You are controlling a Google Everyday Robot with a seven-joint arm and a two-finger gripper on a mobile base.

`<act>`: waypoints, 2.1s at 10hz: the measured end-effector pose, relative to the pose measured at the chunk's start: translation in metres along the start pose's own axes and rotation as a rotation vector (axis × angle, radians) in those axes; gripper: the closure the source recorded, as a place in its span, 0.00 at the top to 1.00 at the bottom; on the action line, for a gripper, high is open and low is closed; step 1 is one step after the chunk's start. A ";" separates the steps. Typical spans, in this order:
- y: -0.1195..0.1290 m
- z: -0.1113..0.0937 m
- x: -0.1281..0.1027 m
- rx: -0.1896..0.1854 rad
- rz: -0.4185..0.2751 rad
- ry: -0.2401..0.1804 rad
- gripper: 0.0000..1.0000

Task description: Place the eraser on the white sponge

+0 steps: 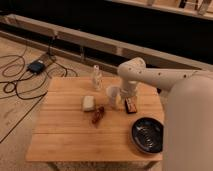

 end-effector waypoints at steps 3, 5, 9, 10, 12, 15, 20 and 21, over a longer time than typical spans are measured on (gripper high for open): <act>-0.016 0.024 -0.016 -0.007 -0.011 -0.008 0.65; -0.026 0.044 -0.021 -0.017 -0.016 -0.011 0.65; -0.035 0.070 -0.027 -0.038 -0.019 -0.018 0.65; -0.035 0.072 -0.028 -0.040 -0.022 -0.020 0.65; -0.037 0.074 -0.032 -0.040 -0.029 -0.024 0.62; -0.039 0.077 -0.034 -0.036 -0.027 -0.024 0.31; -0.050 0.064 -0.026 -0.021 0.018 -0.022 0.00; -0.054 0.055 -0.022 -0.014 0.035 -0.026 0.00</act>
